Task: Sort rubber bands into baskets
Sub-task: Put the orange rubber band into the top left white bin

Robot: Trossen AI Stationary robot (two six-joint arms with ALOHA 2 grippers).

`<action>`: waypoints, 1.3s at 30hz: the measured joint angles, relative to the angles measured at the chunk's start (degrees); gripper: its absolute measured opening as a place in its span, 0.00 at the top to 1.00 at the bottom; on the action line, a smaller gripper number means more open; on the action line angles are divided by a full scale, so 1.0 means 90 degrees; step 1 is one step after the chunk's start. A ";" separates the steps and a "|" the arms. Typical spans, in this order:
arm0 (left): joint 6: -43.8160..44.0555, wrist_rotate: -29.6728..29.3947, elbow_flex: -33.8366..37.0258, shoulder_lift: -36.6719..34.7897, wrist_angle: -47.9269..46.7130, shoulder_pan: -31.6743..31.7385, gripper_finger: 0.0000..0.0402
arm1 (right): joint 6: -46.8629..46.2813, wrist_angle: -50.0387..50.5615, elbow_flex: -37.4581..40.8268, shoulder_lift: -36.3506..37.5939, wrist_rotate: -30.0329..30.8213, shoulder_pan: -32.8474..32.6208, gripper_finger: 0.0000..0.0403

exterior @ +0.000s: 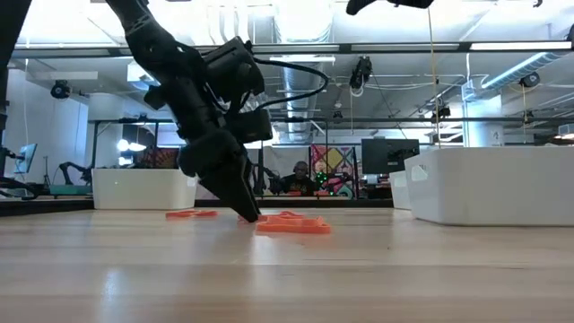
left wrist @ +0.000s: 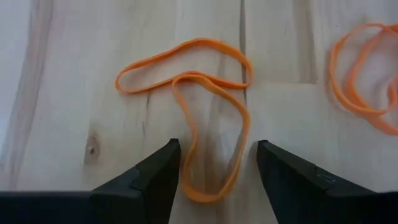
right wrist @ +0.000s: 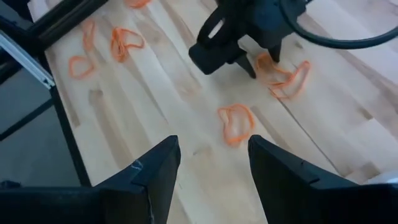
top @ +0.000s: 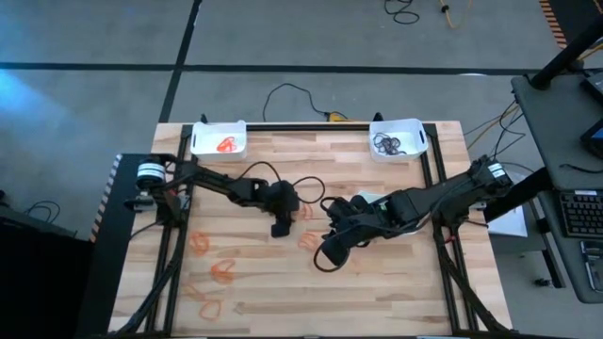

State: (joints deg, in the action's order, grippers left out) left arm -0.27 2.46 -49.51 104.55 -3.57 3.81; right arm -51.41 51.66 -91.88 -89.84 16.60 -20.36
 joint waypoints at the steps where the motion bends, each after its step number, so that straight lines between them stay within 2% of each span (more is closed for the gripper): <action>1: 0.0090 -0.0144 0.0024 0.0000 0.0000 -0.0007 0.52 | 0.0025 0.0032 0.0000 0.0011 0.0000 0.0002 0.54; 4: 0.0380 -0.0349 0.0045 0.0002 -0.0045 0.0020 0.61 | 0.0153 0.0043 0.0000 0.0041 0.0003 0.0044 0.54; 10: 0.1003 -0.0506 0.0058 -0.0034 -0.0205 0.0062 0.94 | 0.0683 0.0347 -0.0184 0.0325 0.0000 0.0074 0.54; 11: 0.1073 -0.0484 0.0067 -0.0062 -0.0232 0.0064 0.97 | 0.0787 0.0467 -0.0268 0.0392 0.0001 0.0097 0.54; 17: 0.1429 -0.0342 0.0174 -0.0867 -0.0944 -0.0046 0.99 | 0.1719 0.0907 -0.0796 0.0793 0.0015 0.0197 0.54; 22: 0.1567 -0.1039 0.0123 -0.2196 -0.1417 0.0227 1.00 | 0.2709 0.0903 -0.1179 0.1101 0.0012 0.0326 0.54; 25: 0.1727 -0.1328 0.0094 -0.2902 -0.1779 0.0683 1.00 | 0.3428 0.0897 -0.1357 0.1238 0.0021 0.0435 0.54; 30: 0.2315 -0.2194 -0.0160 -0.3610 -0.2847 0.2085 1.00 | 0.4348 0.0930 -0.1623 0.1343 0.0180 0.0690 0.54; 34: 0.2486 -0.2385 -0.0440 -0.3614 -0.3385 0.3339 1.00 | 0.4925 0.0941 -0.1762 0.1350 0.0166 0.0981 0.54; 39: 0.2042 -0.2322 -0.0436 -0.2968 -0.3505 0.4515 1.00 | 0.4965 0.0961 -0.1821 0.1350 0.0170 0.1389 0.54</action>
State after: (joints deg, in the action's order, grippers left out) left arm 18.11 -18.44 -53.43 77.84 -35.12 44.45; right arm -6.73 60.31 -108.27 -77.69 18.13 -7.86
